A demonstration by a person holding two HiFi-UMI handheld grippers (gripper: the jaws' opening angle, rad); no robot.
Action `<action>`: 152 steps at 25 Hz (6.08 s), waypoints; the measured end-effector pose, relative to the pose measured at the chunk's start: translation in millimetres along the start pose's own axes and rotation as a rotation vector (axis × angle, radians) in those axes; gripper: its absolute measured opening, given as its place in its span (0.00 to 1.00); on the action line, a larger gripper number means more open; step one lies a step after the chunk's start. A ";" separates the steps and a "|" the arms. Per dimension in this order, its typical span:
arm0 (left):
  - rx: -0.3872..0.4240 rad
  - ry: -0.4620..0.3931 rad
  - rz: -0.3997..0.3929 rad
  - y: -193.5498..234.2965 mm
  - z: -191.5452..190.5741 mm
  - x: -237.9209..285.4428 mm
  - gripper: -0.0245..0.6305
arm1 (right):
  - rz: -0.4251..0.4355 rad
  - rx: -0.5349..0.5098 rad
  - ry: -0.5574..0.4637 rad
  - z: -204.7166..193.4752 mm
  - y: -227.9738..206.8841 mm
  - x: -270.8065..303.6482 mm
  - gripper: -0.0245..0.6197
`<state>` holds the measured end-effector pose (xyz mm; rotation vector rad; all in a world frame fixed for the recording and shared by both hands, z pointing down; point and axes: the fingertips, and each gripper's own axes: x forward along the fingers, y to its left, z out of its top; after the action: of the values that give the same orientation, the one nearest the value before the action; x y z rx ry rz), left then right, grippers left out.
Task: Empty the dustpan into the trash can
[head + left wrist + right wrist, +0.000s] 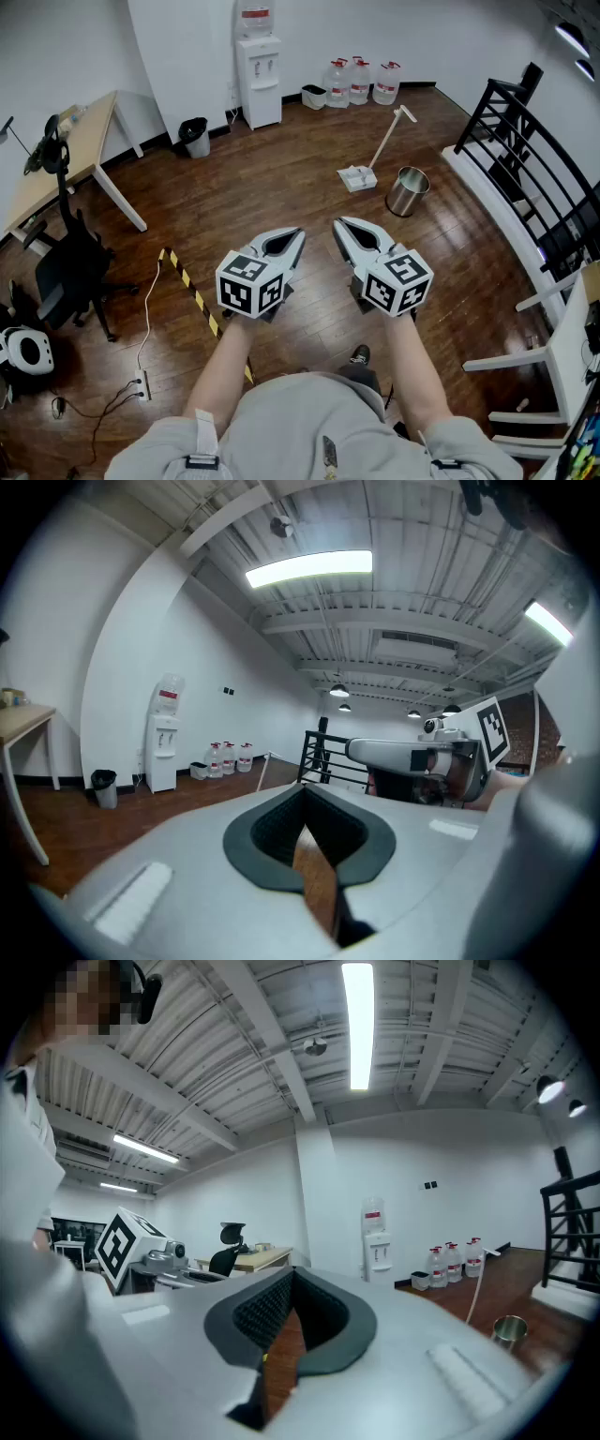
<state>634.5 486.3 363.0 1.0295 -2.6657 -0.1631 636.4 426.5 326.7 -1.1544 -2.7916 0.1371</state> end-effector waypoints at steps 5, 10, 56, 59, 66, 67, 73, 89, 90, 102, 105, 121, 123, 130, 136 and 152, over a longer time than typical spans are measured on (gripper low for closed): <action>0.005 -0.004 -0.007 6.2 5.2 31.6 0.05 | -0.018 -0.001 -0.003 2.1 -35.3 4.1 0.04; 0.008 0.009 -0.014 14.1 11.0 78.7 0.05 | -0.044 0.011 -0.003 1.9 -85.2 7.9 0.04; 0.044 0.130 -0.266 171.5 124.1 680.1 0.05 | -0.404 0.079 0.051 40.2 -681.5 172.3 0.04; 0.042 0.140 -0.264 188.7 126.5 712.1 0.05 | -0.406 0.094 0.047 36.1 -712.2 191.1 0.04; 0.052 0.160 -0.242 216.7 134.6 794.5 0.05 | -0.377 0.103 0.051 30.3 -795.2 232.4 0.04; 0.052 0.162 -0.235 219.0 136.4 805.8 0.05 | -0.371 0.100 0.052 31.2 -807.4 238.0 0.04; 0.061 0.161 -0.207 235.7 150.6 853.1 0.05 | -0.327 0.089 0.059 31.8 -855.4 274.8 0.04; 0.063 0.253 -0.387 330.6 121.9 935.8 0.05 | -0.585 0.286 0.204 -71.0 -916.8 367.9 0.13; 0.069 0.267 -0.408 333.6 117.7 941.2 0.05 | -0.617 0.310 0.214 -79.9 -923.1 370.7 0.15; 0.068 0.392 -0.518 374.5 75.9 986.6 0.05 | -1.007 0.529 0.220 -165.0 -1004.0 380.8 0.44; 0.057 0.401 -0.526 379.5 72.6 993.3 0.05 | -1.053 0.530 0.214 -170.0 -1022.2 386.5 0.48; 0.025 0.426 -0.479 433.5 73.5 988.1 0.05 | -1.123 0.443 0.192 -158.9 -1051.7 390.2 0.34; 0.036 0.421 -0.481 433.0 77.7 989.1 0.05 | -1.110 0.416 0.182 -144.5 -1045.0 382.8 0.34; 0.095 0.400 -0.557 391.8 99.6 993.8 0.05 | -1.087 0.345 0.109 -63.1 -1015.0 326.7 0.34; 0.184 0.369 -0.679 329.7 123.4 983.9 0.05 | -1.107 0.259 0.021 30.5 -979.7 272.2 0.34; 0.320 0.400 -0.856 196.2 131.5 994.5 0.05 | -1.328 0.057 -0.147 191.1 -946.2 84.0 0.33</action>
<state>-234.0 -36.9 492.7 1.9993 -1.7847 0.2852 -109.4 -189.0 265.2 0.8459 -2.9776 0.1542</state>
